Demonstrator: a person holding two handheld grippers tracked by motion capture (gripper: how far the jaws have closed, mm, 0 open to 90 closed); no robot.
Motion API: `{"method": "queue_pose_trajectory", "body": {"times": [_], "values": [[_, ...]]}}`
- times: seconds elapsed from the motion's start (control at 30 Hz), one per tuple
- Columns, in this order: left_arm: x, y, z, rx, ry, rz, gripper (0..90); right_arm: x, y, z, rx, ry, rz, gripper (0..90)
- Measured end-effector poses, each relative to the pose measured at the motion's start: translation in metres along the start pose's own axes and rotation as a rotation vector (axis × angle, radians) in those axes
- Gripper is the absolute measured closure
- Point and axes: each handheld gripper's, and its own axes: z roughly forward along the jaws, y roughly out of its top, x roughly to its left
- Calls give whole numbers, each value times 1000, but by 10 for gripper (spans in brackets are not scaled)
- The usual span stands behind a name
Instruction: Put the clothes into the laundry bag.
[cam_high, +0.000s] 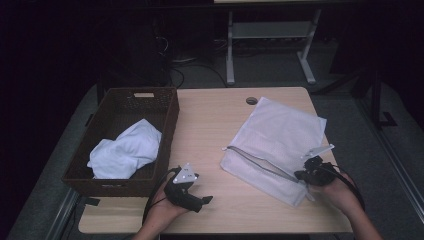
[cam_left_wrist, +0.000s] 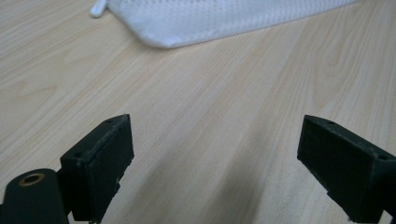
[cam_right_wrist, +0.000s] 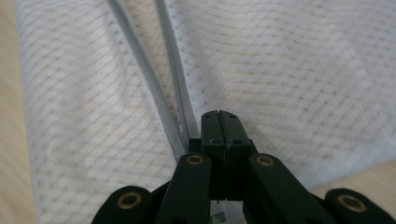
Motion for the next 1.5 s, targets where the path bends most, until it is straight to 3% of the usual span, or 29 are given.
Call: {"method": "queue_pose_trajectory", "body": {"times": [0.1,0.2,0.33,0.4,0.53,0.8,1.0,1.5], "values": [[0,0,0,-2,-1,0,101,8,6,3,3,7,-38,894],[0,0,0,0,-1,-1,101,8,12,2,-30,5,-39,894],[0,0,1,-1,-2,-6,101,-4,31,7,-90,-20,-20,894],[-1,0,1,-1,-4,-1,101,-12,43,14,-117,-16,0,893],[0,0,1,-2,-5,-4,101,-25,67,30,-161,-55,19,893],[1,-1,-1,-6,-5,-8,101,-42,96,60,-166,-89,51,893],[1,-1,0,-4,-7,-6,101,-46,98,72,-151,-100,44,894],[-1,0,1,-1,-11,-5,101,-59,78,59,-134,-161,91,893]]}}
